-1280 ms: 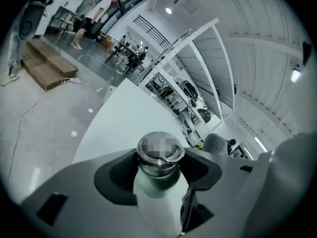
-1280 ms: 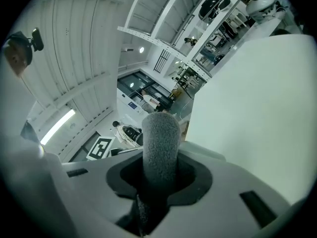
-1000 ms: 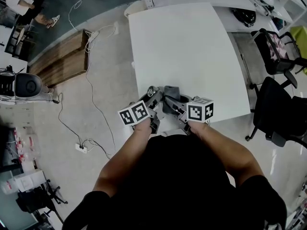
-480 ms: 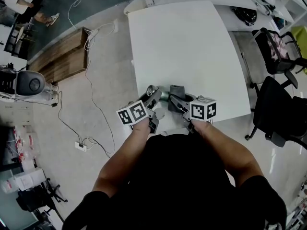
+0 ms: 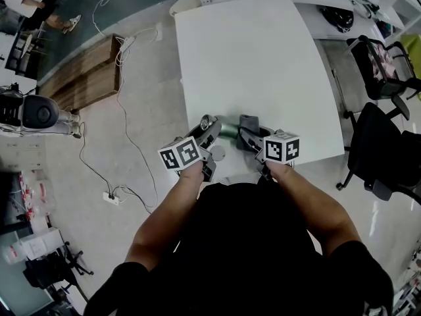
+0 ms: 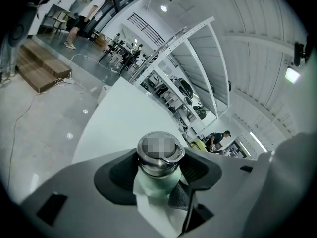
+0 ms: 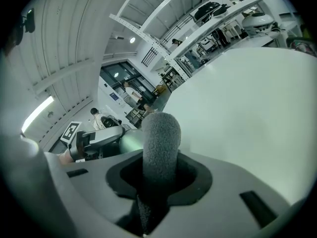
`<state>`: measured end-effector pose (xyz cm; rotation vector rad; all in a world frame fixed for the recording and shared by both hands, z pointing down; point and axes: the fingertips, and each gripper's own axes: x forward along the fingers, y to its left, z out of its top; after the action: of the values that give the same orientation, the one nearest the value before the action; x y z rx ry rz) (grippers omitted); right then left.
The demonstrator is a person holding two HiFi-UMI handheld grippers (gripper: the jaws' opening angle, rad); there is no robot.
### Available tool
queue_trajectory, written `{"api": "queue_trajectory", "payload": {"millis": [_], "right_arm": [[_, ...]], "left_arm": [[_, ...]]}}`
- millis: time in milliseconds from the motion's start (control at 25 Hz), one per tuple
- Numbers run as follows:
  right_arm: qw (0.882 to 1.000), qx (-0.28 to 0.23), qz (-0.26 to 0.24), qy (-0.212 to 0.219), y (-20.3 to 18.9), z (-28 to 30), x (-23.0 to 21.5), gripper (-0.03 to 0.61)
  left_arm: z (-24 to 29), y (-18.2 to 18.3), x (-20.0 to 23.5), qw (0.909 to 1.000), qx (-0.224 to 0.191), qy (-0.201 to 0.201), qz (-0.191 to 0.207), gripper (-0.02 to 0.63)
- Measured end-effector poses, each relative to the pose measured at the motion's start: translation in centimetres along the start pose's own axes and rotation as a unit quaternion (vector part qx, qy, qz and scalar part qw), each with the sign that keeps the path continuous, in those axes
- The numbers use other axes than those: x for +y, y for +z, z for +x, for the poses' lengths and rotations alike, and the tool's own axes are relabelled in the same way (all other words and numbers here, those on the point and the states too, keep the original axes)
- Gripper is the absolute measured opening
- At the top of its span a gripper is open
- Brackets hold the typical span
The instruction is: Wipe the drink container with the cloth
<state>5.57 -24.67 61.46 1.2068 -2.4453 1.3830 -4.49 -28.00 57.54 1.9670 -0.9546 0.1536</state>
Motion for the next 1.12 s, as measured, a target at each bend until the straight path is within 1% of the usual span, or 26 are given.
{"api": "queue_trajectory", "payload": {"millis": [120,280,400,520,640,760,840,920,1000,1080,1120], "right_arm": [[1.000,0.010,-0.004,-0.017,-0.3,-0.1,-0.9,0.107],[0.998,0.032,-0.027,-0.053,-0.7,-0.6,-2.3,0.107],[0.996,0.031,-0.048,-0.061,-0.4,-1.1,-2.6,0.107],[0.996,0.024,-0.057,-0.058,0.6,-2.1,-2.7,0.107],[0.998,0.010,-0.046,-0.037,1.8,-3.3,-2.6,0.107],[1.000,-0.016,-0.018,-0.014,3.4,-4.5,-2.1,0.107],[0.999,-0.030,-0.001,0.016,4.4,-5.1,-0.8,0.107],[0.998,-0.028,0.005,0.060,5.1,-5.3,1.0,0.108],[0.994,-0.014,0.000,0.106,5.4,-5.2,3.0,0.107],[0.990,0.006,-0.015,0.140,5.4,-4.7,5.0,0.107],[0.988,0.017,-0.027,0.153,5.2,-4.5,5.8,0.109]], "left_arm": [[0.2,-0.9,-0.2,0.9989,0.020,-0.007,0.041,0.268],[0.6,-1.8,-1.2,0.9929,0.049,-0.018,0.107,0.268],[0.5,-2.1,-1.7,0.9873,0.062,-0.028,0.143,0.268],[0.4,-2.3,-2.0,0.9819,0.069,-0.043,0.171,0.268],[0.3,-2.8,-2.5,0.9732,0.073,-0.059,0.210,0.268],[0.0,-3.5,-3.2,0.9612,0.077,-0.066,0.257,0.268],[-0.3,-3.9,-3.6,0.9524,0.081,-0.066,0.286,0.268],[-0.3,-4.4,-4.1,0.9411,0.088,-0.068,0.319,0.268],[-0.3,-5.1,-4.7,0.9264,0.095,-0.072,0.357,0.268],[-0.3,-5.6,-5.2,0.9115,0.100,-0.075,0.392,0.268],[-0.3,-5.9,-5.4,0.9055,0.101,-0.074,0.405,0.268]]}}
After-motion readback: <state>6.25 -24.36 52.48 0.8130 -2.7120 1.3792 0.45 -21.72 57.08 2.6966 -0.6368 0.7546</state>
